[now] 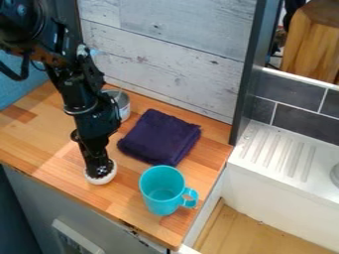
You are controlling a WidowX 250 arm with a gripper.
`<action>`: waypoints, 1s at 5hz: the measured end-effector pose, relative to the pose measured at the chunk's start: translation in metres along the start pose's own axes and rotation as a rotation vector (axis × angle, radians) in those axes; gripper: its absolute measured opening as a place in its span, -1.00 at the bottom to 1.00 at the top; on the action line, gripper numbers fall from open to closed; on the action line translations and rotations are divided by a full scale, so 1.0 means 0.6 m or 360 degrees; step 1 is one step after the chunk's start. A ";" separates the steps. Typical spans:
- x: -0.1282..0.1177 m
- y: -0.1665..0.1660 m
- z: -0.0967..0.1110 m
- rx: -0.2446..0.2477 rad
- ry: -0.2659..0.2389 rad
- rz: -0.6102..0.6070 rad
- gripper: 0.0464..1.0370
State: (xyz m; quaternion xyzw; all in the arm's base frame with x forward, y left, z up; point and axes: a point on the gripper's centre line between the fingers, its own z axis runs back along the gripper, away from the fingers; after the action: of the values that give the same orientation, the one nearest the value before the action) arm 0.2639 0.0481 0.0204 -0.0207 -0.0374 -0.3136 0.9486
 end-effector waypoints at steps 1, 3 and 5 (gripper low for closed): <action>0.001 -0.002 0.038 -0.0011 -0.0117 0.0031 0.66; 0.018 0.040 0.124 0.0104 -0.0255 0.0165 0.93; 0.056 0.131 0.103 0.0157 -0.0268 0.0481 0.93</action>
State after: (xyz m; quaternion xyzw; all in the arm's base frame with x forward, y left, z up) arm 0.3340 0.0949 0.0835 -0.0057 -0.1287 -0.1625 0.9783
